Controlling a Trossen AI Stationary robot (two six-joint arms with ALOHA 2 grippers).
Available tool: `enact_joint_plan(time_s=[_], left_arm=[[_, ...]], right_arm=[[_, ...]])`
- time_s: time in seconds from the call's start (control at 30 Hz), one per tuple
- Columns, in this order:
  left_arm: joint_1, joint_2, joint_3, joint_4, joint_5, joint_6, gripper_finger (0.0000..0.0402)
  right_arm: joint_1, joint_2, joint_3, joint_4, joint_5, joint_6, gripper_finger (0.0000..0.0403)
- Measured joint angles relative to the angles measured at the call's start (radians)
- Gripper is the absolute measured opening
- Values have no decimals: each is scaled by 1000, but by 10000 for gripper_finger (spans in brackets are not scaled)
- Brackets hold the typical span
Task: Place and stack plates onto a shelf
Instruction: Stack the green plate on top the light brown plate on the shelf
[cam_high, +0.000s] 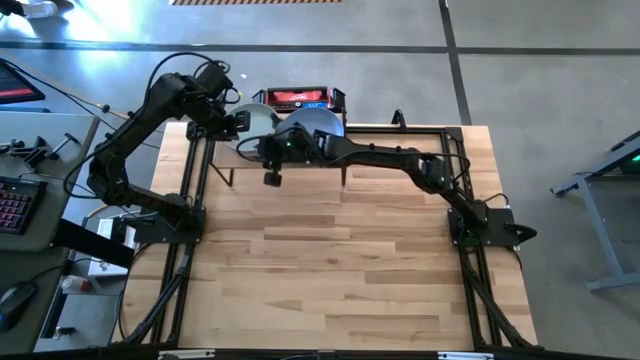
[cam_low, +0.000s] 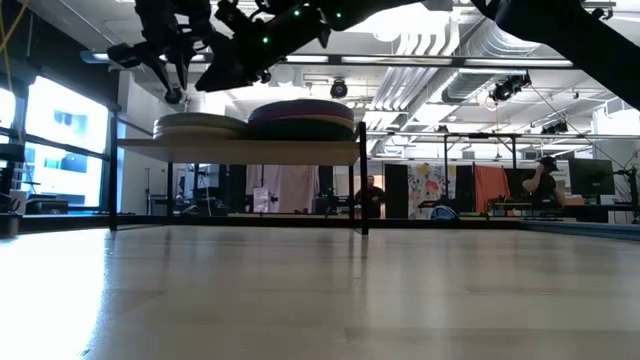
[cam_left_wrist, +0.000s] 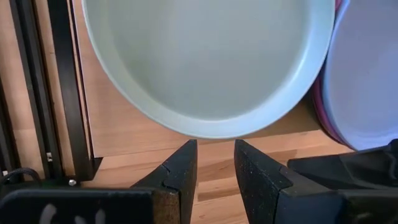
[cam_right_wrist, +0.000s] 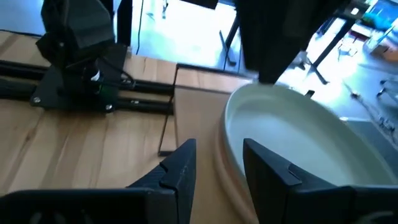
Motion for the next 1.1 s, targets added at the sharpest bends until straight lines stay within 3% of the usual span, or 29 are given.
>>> enact_joint_plan(time_s=[0.47, 0.83, 1.1], left_arm=[[-59, -2, 2, 6, -2, 25, 95], [-126, 0, -4, 49, -57, 15, 95], [-152, 28, -5, 52, -79, 23, 95]], right_arm=[[-9, 0, 0, -64, 1, 6, 115], [42, -37, 5, -350, 3, 39, 115], [109, -89, 6, -409, 42, 52, 115]])
